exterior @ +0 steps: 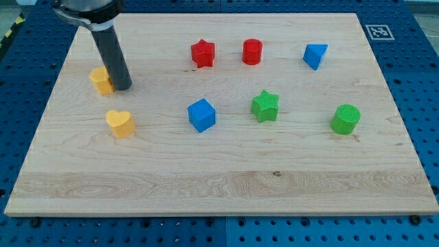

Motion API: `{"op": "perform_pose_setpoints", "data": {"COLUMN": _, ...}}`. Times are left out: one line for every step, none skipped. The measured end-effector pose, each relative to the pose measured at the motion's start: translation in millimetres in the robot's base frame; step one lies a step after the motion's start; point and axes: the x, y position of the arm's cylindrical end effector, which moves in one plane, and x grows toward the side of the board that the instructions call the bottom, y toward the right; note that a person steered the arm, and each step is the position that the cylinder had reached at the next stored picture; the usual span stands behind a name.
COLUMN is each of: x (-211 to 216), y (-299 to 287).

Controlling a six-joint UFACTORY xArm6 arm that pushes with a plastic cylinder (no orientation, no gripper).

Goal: Place the yellow hexagon at the center left side of the board

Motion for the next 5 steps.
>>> {"op": "perform_pose_setpoints", "data": {"x": 0.0, "y": -7.4}}
{"op": "perform_pose_setpoints", "data": {"x": 0.0, "y": -15.6}}
{"op": "perform_pose_setpoints", "data": {"x": 0.0, "y": -23.6}}
{"op": "perform_pose_setpoints", "data": {"x": 0.0, "y": -31.3}}
{"op": "perform_pose_setpoints", "data": {"x": 0.0, "y": -40.5}}
